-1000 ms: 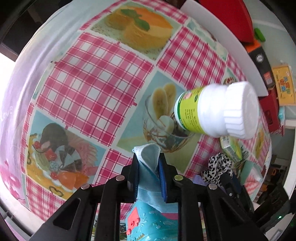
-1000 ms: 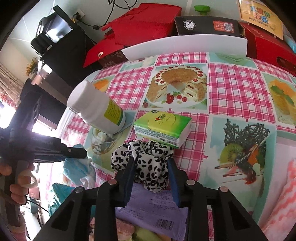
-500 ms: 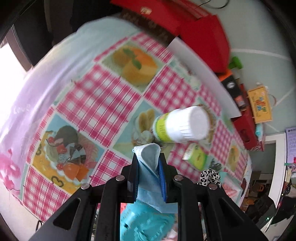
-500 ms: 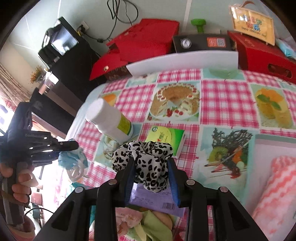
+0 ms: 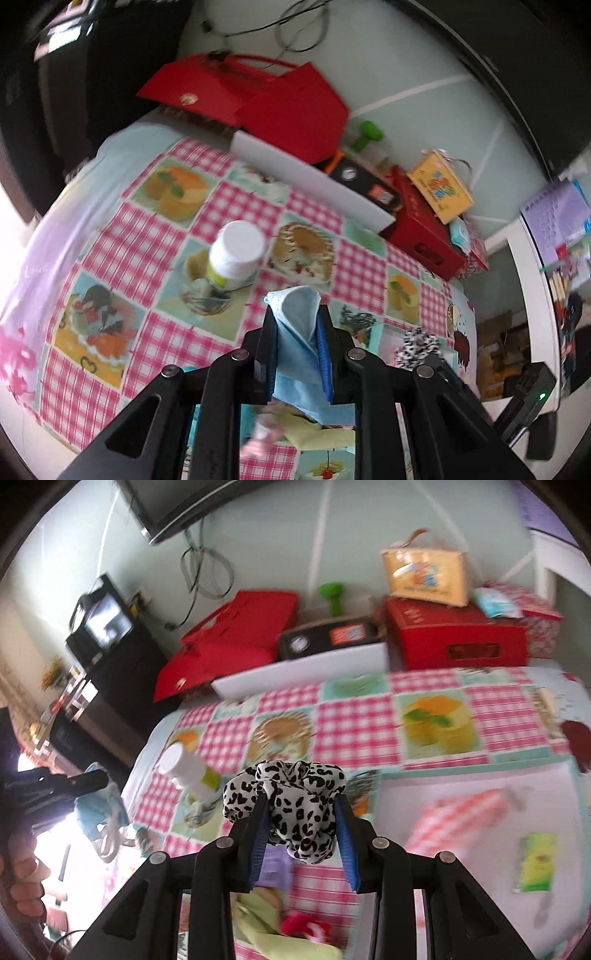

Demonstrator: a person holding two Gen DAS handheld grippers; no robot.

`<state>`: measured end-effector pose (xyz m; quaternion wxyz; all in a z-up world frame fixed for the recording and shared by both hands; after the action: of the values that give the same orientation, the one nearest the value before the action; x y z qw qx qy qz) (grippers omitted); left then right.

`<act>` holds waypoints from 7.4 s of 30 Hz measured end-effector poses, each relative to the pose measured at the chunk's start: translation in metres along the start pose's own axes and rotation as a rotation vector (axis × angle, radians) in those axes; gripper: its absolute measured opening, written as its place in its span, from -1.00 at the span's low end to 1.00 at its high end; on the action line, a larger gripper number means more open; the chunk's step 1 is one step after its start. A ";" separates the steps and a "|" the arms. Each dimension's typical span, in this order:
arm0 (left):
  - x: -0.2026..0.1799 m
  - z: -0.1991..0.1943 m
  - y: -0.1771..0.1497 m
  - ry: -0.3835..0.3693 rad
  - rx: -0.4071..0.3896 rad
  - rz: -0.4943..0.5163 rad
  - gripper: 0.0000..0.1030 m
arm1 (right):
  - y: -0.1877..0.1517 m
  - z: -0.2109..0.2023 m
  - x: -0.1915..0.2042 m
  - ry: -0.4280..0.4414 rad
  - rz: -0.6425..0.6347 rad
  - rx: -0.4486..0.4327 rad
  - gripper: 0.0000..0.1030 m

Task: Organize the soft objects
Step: 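Lift the blue mask with the left tool while the right tool carries the scrunchie toward the tray, then lower the blue mask into the tray with the left tool while the right tool releases the scrunchie there, then open both tools and move them back toward the pile of items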

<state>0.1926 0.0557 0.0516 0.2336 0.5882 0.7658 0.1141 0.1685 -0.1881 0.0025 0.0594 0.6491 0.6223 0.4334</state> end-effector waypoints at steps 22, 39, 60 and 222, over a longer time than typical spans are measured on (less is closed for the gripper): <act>-0.161 0.055 -0.065 -0.060 0.011 0.259 -0.62 | -0.010 -0.123 -0.183 -0.330 0.332 -0.180 -0.29; -0.191 0.129 -0.083 0.028 0.028 0.319 -0.62 | -0.018 -0.102 -0.229 -0.415 0.378 -0.123 -0.29; -0.209 0.160 -0.092 0.081 -0.026 0.428 -0.62 | -0.028 -0.065 -0.247 -0.476 0.349 -0.032 -0.24; -0.053 0.056 -0.172 0.090 0.079 0.202 0.71 | -0.112 -0.016 -0.062 -0.329 -0.051 0.211 1.00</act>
<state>0.0848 -0.0485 -0.0622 0.1631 0.6655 0.7161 0.1330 0.0824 -0.2241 -0.0869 0.1026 0.6978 0.6625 0.2523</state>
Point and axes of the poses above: each gripper's, at about its wrist camera, not at the fingertips, and z roughly the way its jaws point, x to its left, y to its top, the point moved 9 cm from there along z, roughly the way its jaws point, and after that the axes turned 12 degrees about y, right-handed, at the moved point
